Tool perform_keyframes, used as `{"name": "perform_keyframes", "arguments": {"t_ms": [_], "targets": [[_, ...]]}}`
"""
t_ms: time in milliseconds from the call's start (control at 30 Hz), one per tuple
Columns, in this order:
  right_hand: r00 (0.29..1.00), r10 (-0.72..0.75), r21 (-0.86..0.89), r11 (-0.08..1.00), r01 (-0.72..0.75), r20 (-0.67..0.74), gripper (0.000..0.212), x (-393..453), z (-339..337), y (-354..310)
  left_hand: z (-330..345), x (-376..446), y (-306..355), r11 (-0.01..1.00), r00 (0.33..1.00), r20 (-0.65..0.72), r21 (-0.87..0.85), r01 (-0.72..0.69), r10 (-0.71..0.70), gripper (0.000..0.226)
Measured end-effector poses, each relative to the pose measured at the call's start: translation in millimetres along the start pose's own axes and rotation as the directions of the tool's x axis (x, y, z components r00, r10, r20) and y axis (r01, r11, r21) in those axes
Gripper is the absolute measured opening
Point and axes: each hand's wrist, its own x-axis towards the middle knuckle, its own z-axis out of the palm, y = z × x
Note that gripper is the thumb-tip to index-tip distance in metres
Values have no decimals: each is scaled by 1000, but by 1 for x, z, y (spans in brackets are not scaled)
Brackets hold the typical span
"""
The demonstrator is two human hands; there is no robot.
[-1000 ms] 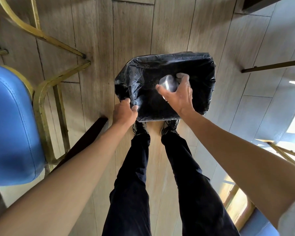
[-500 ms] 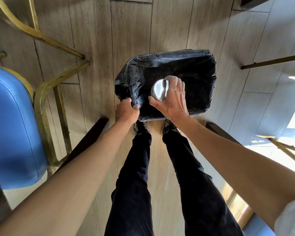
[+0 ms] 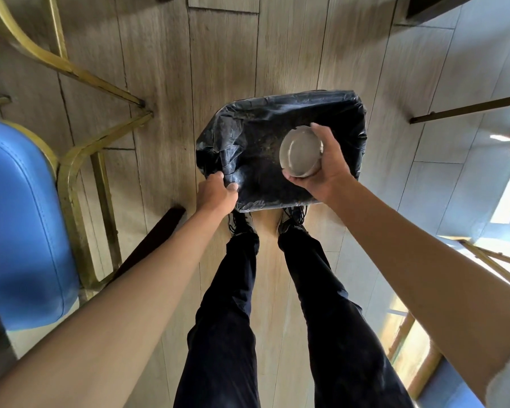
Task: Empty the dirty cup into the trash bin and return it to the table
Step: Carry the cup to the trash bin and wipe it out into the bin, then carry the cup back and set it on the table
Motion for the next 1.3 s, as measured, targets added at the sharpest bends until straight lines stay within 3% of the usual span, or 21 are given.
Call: {"name": "perform_keyframes", "arguments": {"t_ms": [67,200,267,433,700,867,1133,1300], "targets": [[999,28,136,990,-32,33,57,-2,-11,-1,0,-2,2,1000,1000,-9,8,-2,2,49],[990,34,254,965,-68,135,44,-9,-30,2,3,-9,-2,1000,1000,-8,3,-30,30,43],[985,23,297,952,-73,171,51,-15,-39,5,4,-14,-8,998,998,-9,-24,-59,59,41],[981,-3,358,931,-67,193,68,-49,-51,6,0,-42,-15,996,997,-12,-41,-77,77,68],[981,-14,317,947,-49,193,65,-161,-54,0,-39,-140,-3,993,993,18,19,-115,114,61],[969,-77,230,973,22,235,57,-260,-47,-13,-77,-234,17,968,972,44,90,-235,232,56],[937,-172,177,977,121,303,69,-408,-28,-8,-138,-363,13,845,862,109,173,-506,494,59],[921,-192,85,981,174,337,51,-477,-19,8,-177,-430,2,774,779,20,105,-625,626,59]]}}
